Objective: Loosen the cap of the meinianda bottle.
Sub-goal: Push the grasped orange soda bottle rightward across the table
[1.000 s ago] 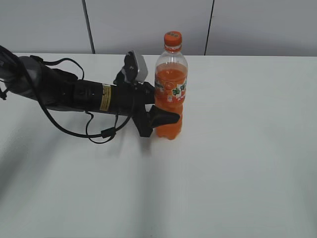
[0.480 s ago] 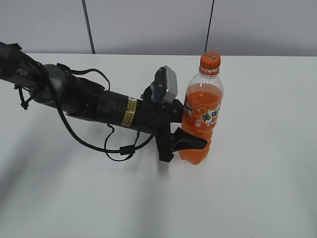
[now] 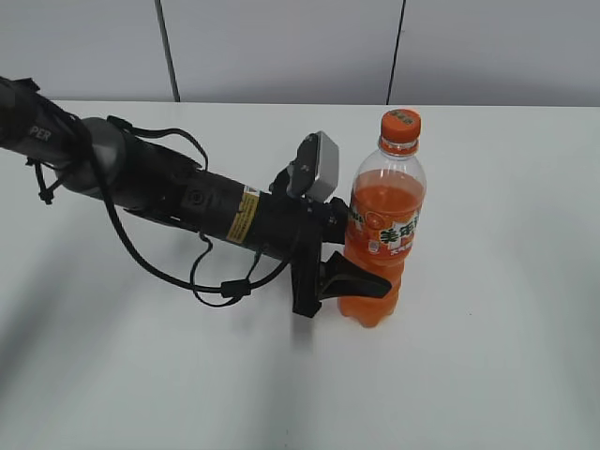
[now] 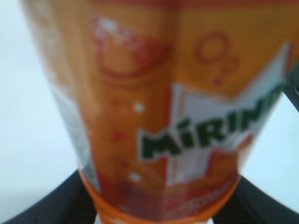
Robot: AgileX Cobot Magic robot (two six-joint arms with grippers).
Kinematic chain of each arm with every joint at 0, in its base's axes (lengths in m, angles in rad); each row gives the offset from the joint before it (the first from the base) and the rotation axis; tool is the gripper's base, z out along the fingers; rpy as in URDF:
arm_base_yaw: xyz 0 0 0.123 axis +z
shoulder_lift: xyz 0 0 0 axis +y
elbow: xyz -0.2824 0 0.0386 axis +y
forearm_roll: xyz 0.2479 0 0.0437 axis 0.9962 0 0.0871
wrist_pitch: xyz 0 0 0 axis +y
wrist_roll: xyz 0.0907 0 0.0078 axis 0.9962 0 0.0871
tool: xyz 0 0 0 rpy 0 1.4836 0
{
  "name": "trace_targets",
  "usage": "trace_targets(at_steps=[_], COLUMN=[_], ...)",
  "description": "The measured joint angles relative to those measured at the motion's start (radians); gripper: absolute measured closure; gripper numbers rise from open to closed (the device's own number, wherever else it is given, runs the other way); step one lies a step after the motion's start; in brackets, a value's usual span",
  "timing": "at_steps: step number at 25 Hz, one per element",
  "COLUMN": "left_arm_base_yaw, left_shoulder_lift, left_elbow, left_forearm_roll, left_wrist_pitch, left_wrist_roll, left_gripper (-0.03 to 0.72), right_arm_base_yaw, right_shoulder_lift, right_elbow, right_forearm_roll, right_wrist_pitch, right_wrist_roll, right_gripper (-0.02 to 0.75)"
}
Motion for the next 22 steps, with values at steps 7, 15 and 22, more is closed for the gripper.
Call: trace_targets(at_steps=[7,15,22], left_arm_base_yaw=[-0.001,-0.002,-0.002], left_shoulder_lift=[-0.004,-0.005,-0.005], left_elbow=[-0.002,-0.003,-0.003], left_forearm_roll=[0.023,0.028,0.029], left_wrist_pitch=[0.001,0.002,0.002], left_wrist_roll=[-0.006,-0.007,-0.007], left_gripper=[0.279,0.279,0.279], right_arm_base_yaw=[0.0,-0.002,-0.002], right_shoulder_lift=[0.311,0.524,0.629], right_elbow=[-0.213,-0.342,-0.446], right_forearm_roll=[0.054,0.156,0.214], right_wrist_pitch=[0.008,0.011,0.013], right_wrist_roll=[0.003,-0.041,-0.054], right_gripper=[0.227,0.265,0.267])
